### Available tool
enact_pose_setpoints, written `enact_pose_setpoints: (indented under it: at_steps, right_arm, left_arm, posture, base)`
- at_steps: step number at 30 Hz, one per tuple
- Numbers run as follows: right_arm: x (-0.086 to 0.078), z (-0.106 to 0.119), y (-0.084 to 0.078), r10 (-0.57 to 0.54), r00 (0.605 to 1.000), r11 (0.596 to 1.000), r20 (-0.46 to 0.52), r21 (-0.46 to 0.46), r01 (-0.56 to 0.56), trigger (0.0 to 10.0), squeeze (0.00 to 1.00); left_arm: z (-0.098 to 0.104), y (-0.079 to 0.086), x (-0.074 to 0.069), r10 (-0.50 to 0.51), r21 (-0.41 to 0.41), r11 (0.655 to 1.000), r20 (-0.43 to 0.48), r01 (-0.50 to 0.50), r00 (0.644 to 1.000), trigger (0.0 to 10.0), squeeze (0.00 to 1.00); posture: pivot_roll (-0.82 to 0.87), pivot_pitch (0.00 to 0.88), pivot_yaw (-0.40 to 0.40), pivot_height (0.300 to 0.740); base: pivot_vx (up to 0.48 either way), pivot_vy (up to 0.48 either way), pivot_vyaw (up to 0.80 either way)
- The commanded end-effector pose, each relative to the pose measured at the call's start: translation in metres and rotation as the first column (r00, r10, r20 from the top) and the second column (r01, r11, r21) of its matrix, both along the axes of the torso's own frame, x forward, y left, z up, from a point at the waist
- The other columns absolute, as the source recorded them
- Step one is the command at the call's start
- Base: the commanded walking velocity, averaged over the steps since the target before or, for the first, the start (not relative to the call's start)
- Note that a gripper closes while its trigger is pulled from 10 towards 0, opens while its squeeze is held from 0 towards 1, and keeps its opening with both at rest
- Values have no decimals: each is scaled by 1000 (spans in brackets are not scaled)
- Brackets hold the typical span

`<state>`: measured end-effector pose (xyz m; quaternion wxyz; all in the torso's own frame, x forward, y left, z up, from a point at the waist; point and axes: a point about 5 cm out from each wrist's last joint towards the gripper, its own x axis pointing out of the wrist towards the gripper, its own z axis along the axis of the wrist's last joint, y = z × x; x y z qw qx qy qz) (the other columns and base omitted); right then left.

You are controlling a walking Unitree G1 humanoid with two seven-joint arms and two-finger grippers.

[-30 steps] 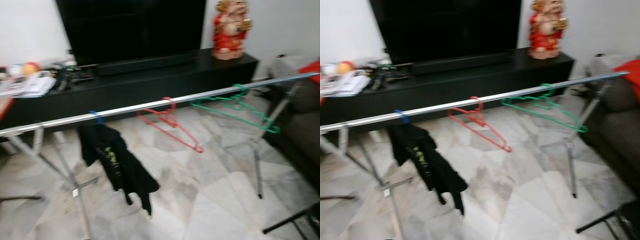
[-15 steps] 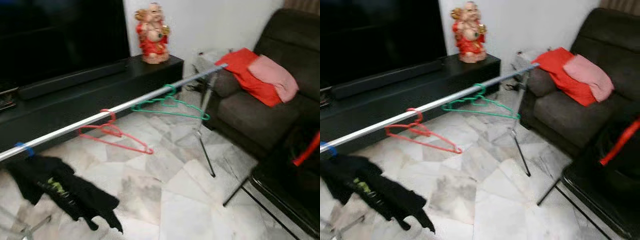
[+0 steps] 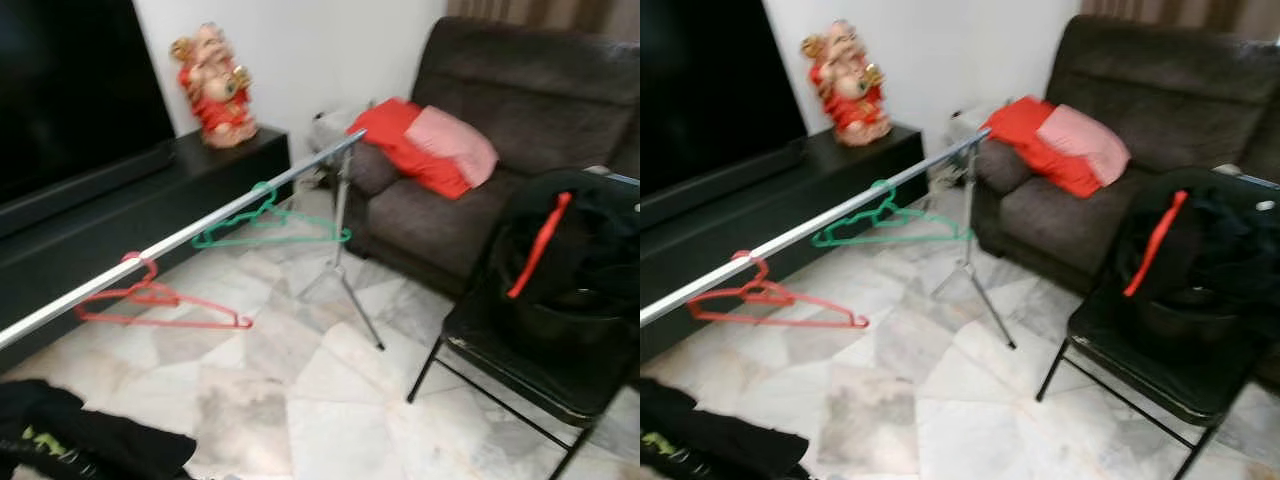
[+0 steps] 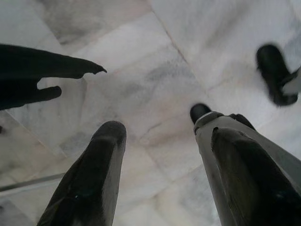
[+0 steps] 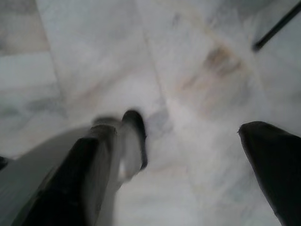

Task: Hang hanger

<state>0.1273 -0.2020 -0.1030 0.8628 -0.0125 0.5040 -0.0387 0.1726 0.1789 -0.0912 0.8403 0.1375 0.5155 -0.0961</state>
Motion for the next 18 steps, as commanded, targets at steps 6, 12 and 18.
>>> enact_pose_setpoints:
  at_steps: [6, 12, 18]
  right_arm:
    - [-6, -2, -2, -4, 1000, 1000, -28, -1, 4, 10000, 0]
    - [-6, -2, -2, -4, 1000, 1000, -28, -1, 4, 10000, 0]
    - [-6, -2, -2, -5, 1000, 1000, -28, -2, 5, 10000, 0]
  left_arm:
    - [0, -3, 0, -1, -3, 1000, -2, 1, 1000, 10000, 0]
    - [0, -3, 0, 1, -4, 1000, -2, -1, 1000, 10000, 0]
    - [0, -3, 0, 5, -6, 1000, -1, -5, 1000, 10000, 0]
  posture:
    - [-49, 11, 63, 740]
    - [-49, 14, 63, 740]
    - [-48, 17, 62, 740]
  base:
    - [0, 0, -788]
    - [0, 0, -790]
    - [0, 0, -788]
